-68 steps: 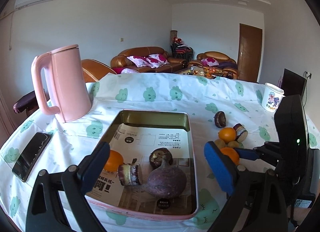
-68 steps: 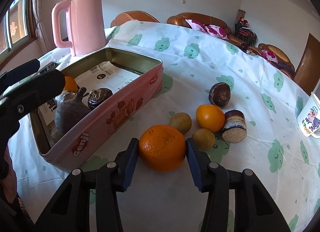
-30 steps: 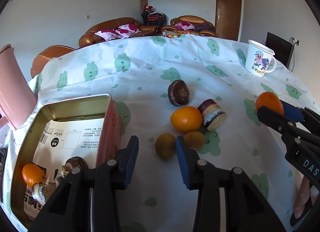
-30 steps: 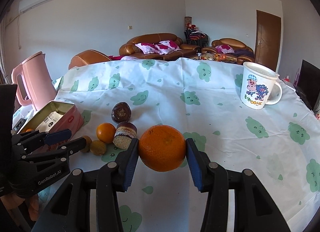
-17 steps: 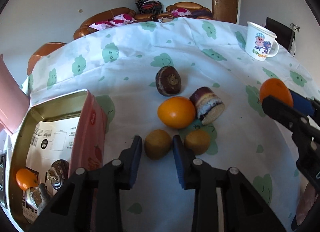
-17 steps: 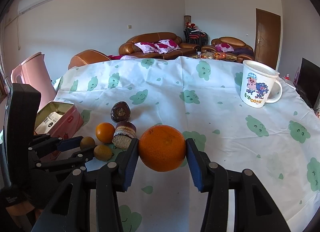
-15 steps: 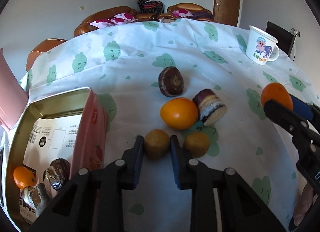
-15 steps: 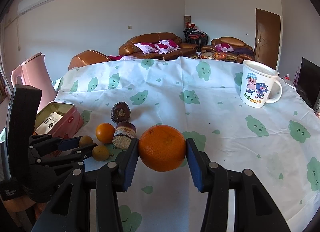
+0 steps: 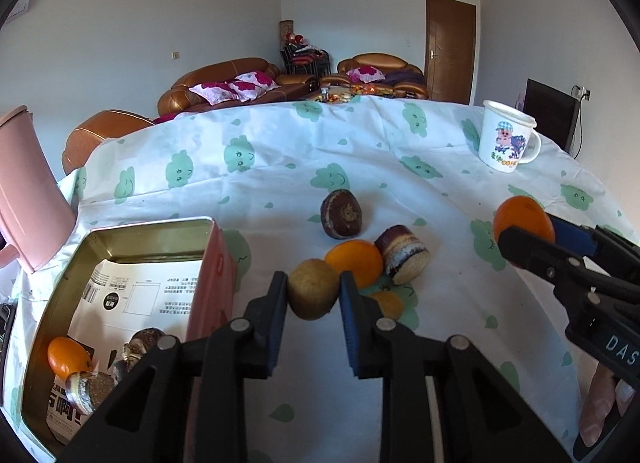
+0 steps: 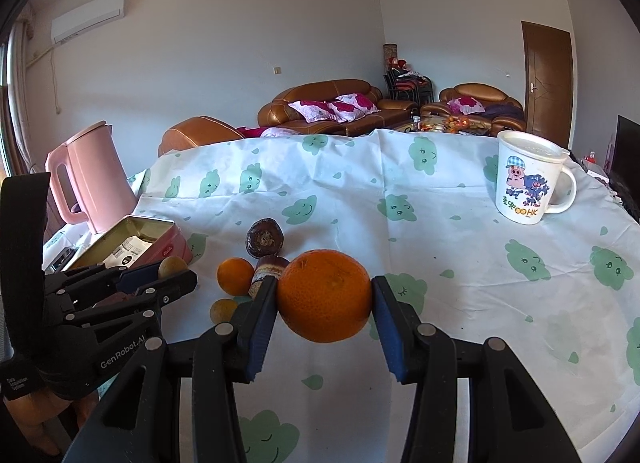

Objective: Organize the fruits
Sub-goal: 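Carry the brown fruit with the left tool while the right tool carries the orange over the tin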

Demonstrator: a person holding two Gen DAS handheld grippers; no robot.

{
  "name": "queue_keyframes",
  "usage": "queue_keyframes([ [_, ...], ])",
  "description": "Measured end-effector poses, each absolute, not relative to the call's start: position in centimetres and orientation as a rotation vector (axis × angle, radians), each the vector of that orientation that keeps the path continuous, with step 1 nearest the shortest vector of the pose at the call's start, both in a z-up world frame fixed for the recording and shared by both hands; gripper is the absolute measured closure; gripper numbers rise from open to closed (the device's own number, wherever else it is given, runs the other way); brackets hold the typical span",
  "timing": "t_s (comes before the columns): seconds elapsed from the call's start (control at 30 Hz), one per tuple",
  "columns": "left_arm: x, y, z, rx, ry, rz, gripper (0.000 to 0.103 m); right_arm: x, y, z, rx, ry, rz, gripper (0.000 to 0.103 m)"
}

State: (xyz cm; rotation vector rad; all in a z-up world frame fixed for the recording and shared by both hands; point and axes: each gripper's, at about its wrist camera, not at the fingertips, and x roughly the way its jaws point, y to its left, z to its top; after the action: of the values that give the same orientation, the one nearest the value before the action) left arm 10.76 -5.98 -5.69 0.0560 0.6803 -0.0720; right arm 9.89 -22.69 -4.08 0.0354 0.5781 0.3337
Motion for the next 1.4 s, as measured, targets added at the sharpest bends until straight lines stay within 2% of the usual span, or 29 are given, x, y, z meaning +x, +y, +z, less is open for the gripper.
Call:
queue_keyframes([
  [1.4,6.9,-5.0,-3.4,0.027,0.440,-0.020,0.076,6.2,-22.6,-2.4,-0.004,0.369,0.359,0.054],
])
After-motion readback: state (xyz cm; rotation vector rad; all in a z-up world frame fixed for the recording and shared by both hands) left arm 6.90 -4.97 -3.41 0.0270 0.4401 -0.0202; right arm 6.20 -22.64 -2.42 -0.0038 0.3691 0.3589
